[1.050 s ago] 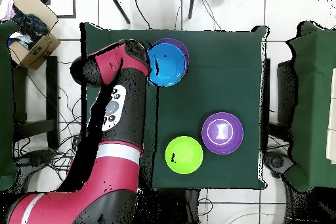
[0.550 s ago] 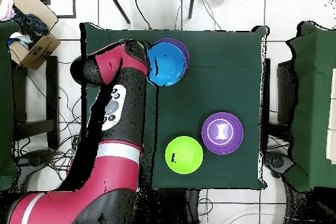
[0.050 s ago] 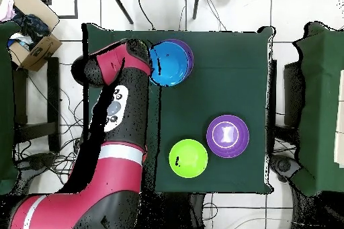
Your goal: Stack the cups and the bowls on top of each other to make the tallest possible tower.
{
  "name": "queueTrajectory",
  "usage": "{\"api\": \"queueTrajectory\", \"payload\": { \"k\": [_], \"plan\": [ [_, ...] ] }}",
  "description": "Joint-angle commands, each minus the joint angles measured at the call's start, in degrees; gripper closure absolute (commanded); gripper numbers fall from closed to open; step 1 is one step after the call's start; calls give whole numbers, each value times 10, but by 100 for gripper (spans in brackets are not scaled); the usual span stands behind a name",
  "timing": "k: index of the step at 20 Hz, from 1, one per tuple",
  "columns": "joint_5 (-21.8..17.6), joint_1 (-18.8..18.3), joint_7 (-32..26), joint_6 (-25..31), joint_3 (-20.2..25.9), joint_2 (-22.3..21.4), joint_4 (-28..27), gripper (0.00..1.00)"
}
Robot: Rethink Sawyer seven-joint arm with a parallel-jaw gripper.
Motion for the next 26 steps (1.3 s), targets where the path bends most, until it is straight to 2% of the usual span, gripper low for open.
{"api": "queueTrajectory", "payload": {
  "k": [1,26],
  "plan": [
    [12,4,7,4,70,0,-22,100],
    [12,4,1,5,70,8,-41,100]
  ]
}}
